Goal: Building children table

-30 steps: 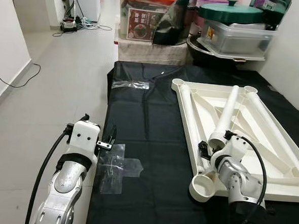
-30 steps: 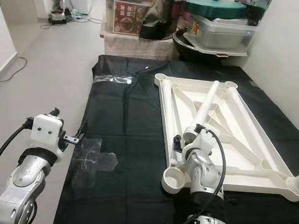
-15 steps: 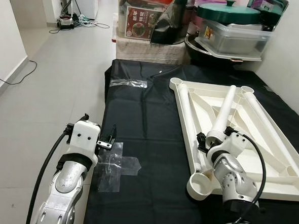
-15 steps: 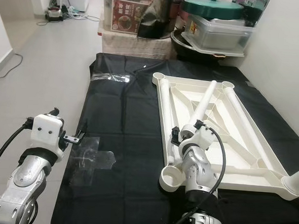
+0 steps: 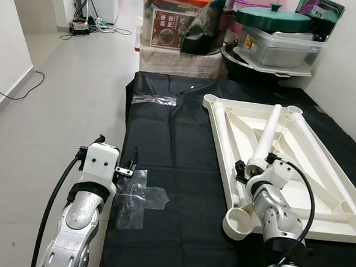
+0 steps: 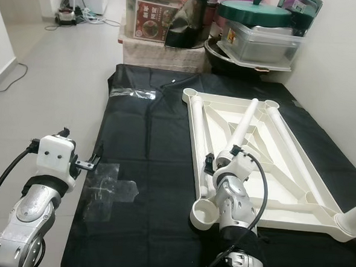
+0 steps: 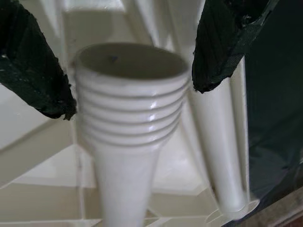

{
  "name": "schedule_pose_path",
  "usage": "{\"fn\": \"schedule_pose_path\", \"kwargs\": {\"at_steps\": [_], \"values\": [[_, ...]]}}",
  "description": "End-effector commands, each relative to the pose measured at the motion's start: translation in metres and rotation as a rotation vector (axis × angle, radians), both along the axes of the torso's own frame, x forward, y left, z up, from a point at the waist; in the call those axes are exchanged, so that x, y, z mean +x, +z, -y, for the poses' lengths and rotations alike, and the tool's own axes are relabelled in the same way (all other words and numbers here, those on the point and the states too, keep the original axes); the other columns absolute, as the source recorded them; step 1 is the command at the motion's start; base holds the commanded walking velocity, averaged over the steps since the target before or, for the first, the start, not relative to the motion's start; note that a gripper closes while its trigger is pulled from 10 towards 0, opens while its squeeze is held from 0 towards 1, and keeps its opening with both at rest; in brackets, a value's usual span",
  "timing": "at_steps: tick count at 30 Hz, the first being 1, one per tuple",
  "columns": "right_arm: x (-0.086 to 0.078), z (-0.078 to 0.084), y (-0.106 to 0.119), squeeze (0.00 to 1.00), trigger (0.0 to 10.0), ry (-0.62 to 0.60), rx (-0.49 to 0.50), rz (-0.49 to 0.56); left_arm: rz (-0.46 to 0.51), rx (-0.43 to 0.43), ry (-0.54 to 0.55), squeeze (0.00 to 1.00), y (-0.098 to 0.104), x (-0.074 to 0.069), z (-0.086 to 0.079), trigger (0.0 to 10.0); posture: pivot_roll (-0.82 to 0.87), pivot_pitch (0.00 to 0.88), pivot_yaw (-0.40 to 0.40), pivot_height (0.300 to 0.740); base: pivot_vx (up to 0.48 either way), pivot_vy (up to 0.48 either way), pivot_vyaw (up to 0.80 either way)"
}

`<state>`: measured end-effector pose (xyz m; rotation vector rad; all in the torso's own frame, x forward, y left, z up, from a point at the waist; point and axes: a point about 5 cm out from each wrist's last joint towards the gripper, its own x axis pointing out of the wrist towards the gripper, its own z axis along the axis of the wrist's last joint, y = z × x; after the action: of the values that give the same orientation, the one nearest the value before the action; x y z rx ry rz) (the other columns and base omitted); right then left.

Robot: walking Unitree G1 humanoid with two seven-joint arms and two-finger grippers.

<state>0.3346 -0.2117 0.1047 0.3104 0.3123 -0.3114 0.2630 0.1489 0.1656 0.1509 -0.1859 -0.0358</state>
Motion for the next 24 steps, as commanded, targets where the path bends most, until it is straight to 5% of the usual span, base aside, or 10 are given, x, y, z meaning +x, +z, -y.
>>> {"fn": "schedule_pose_path", "kwargs": {"at_steps": [1,2,18,19,22,23,24], "values": [[0.0,0.007,0.001,0.0,10.0,-0.03,0.005,0.007,-0.018,0.004,-0.001,0.0,-0.004,0.002,0.003,10.0,-0.02,0.0,-0.143,0.74,0.0,0.0,0.0],[0.0,0.008,0.003,0.0,0.0,-0.047,0.022,0.033,-0.018,0.003,-0.001,0.0,-0.004,0.002,0.003,10.0,-0.02,0.0,-0.143,0.74,0.0,0.0,0.0],[0.0,0.01,0.007,0.0,0.0,-0.095,0.049,0.094,-0.025,0.004,0.002,0.0,-0.005,0.004,0.002,10.0,-0.02,0.0,-0.139,0.74,0.0,0.0,0.0],[0.005,0.008,0.028,0.0,0.0,-0.083,0.077,0.181,-0.025,0.004,-0.002,0.0,-0.004,0.003,0.003,10.0,-0.02,0.0,-0.132,0.74,0.0,0.0,0.0],[0.005,0.008,0.028,0.0,0.0,-0.083,0.077,0.181,-0.025,0.004,-0.002,0.0,-0.004,0.003,0.003,10.0,-0.02,0.0,-0.132,0.74,0.0,0.0,0.0],[0.011,0.0,0.051,0.0,0.0,-0.003,0.111,0.293,-0.018,-0.009,-0.012,0.0,-0.003,0.002,0.002,10.0,-0.02,0.0,-0.127,0.74,0.0,0.0,0.0],[0.011,0.0,0.051,0.0,0.0,-0.003,0.111,0.293,-0.018,-0.009,-0.012,0.0,-0.003,0.002,0.002,10.0,-0.02,0.0,-0.127,0.74,0.0,0.0,0.0]]}}
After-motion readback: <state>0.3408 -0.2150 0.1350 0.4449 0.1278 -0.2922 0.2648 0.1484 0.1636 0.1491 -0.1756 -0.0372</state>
